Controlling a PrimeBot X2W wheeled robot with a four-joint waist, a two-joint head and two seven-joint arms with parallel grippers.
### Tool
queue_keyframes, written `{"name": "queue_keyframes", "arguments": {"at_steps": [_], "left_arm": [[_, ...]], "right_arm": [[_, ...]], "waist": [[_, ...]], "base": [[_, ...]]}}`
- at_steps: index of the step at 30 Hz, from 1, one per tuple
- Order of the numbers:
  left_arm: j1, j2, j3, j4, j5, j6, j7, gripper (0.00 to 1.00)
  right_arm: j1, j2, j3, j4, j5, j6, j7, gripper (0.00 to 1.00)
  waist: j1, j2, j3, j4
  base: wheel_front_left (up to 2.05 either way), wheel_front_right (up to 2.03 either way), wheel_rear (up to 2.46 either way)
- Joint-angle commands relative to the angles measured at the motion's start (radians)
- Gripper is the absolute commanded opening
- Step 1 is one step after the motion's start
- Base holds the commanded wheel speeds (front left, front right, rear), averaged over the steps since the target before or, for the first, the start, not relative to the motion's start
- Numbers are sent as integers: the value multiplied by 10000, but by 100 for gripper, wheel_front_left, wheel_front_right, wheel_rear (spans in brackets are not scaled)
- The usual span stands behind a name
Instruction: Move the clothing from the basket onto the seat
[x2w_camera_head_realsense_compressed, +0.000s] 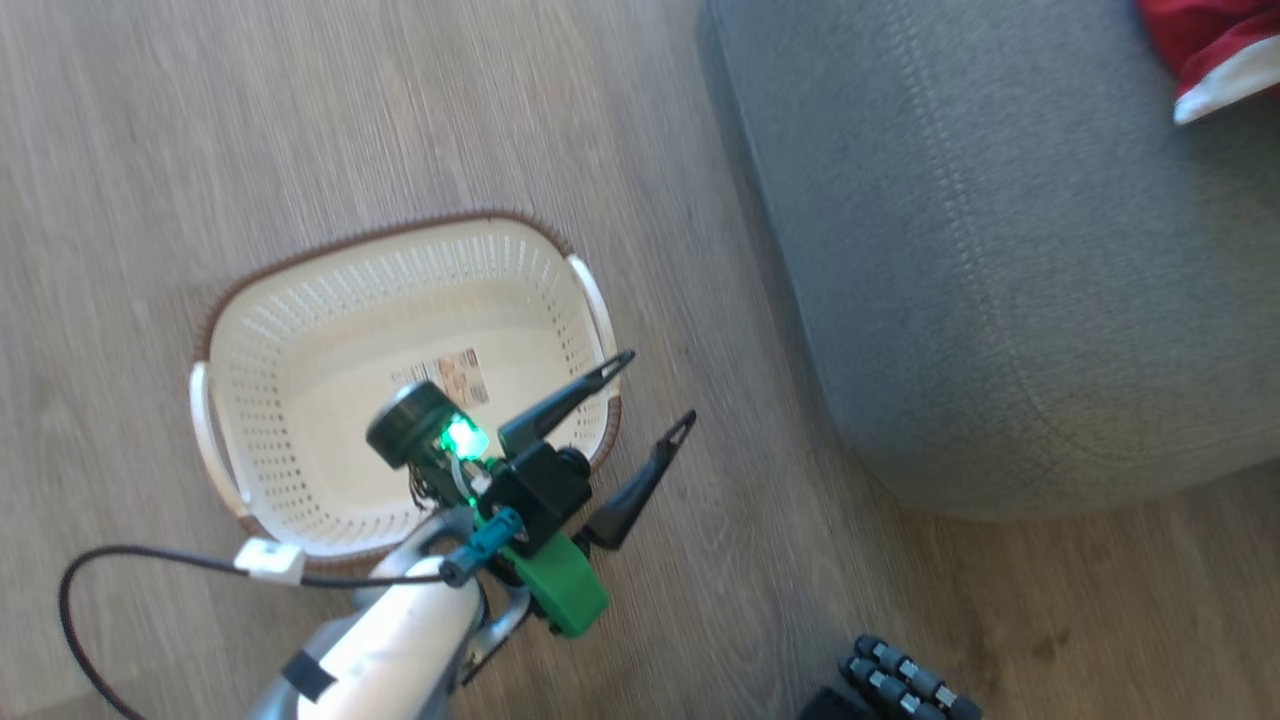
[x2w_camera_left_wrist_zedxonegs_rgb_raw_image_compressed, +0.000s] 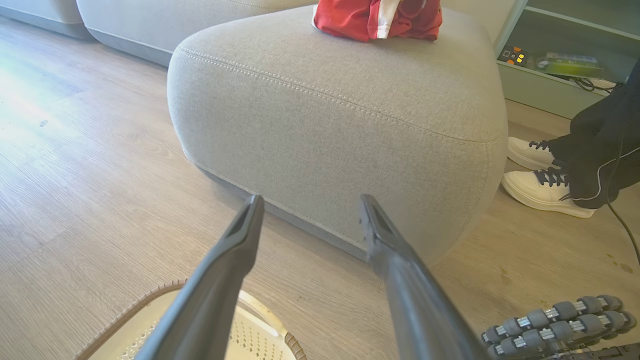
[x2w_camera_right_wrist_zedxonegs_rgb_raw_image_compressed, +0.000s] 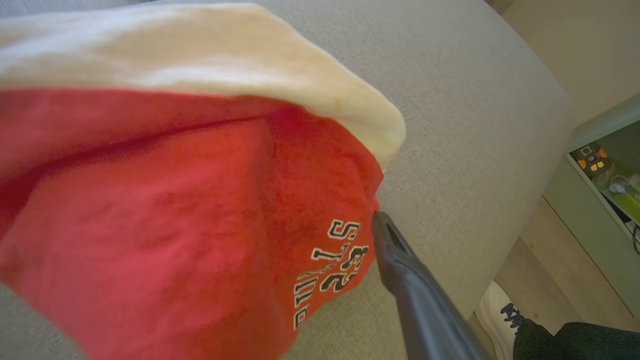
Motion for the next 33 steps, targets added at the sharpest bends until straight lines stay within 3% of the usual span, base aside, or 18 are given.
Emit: {"name": "queue_keyframes", "arguments": {"at_steps": [1, 12, 28, 33], "left_arm": [[156, -94, 272, -236, -59, -10, -49, 100], [966, -862, 456, -141, -27, -10, -49, 100], [1786, -1338, 990, -84, 27, -10, -49, 100], [1867, -1380, 1081, -108, 51, -10, -49, 100]], "right_arm": [[-142, -226, 158, -169, -106, -2, 145, 100], [-114, -693, 1297, 1344, -106, -2, 1458, 100], [-65, -431, 3216, 2086, 1279, -2, -1252, 100], [20, -238, 3913, 2095, 1833, -2, -2768, 100]], "waist": [[0, -1, -503, -62], [0, -1, -2341, -91], [0, -1, -3845, 81], [0, -1, -3954, 225]], "base": [[0, 0, 0], [0, 0, 0], [0, 0, 0], [0, 0, 0]]}}
